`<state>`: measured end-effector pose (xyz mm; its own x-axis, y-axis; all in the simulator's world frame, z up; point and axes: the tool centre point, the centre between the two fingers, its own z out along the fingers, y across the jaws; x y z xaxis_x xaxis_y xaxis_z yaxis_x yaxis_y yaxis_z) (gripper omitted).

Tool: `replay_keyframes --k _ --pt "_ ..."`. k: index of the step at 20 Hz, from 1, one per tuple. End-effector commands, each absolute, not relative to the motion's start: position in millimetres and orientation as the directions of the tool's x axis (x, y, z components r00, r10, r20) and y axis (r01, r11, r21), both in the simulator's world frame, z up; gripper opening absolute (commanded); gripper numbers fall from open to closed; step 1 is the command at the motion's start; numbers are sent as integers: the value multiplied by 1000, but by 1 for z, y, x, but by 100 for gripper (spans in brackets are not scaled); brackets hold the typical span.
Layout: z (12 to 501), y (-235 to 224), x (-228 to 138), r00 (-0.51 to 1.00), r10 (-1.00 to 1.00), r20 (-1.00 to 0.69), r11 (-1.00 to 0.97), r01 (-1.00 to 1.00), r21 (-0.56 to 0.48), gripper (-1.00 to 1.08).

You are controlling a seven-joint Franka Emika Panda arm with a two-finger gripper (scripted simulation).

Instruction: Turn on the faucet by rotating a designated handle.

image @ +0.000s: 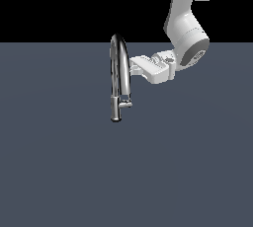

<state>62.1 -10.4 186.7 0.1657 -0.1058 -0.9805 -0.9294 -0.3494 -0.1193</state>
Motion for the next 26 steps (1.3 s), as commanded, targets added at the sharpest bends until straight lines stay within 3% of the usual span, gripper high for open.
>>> replay_keyframes --k 1,11,26 --pt "169 -9 65 116 -75 -990 -310 -947 -88 -100" --pt "129 -2 67 8 -1 -1000 -223 -975 -8 -100" --pt "132 -5 48 6 1 -1000 -221 -975 -6 -100"
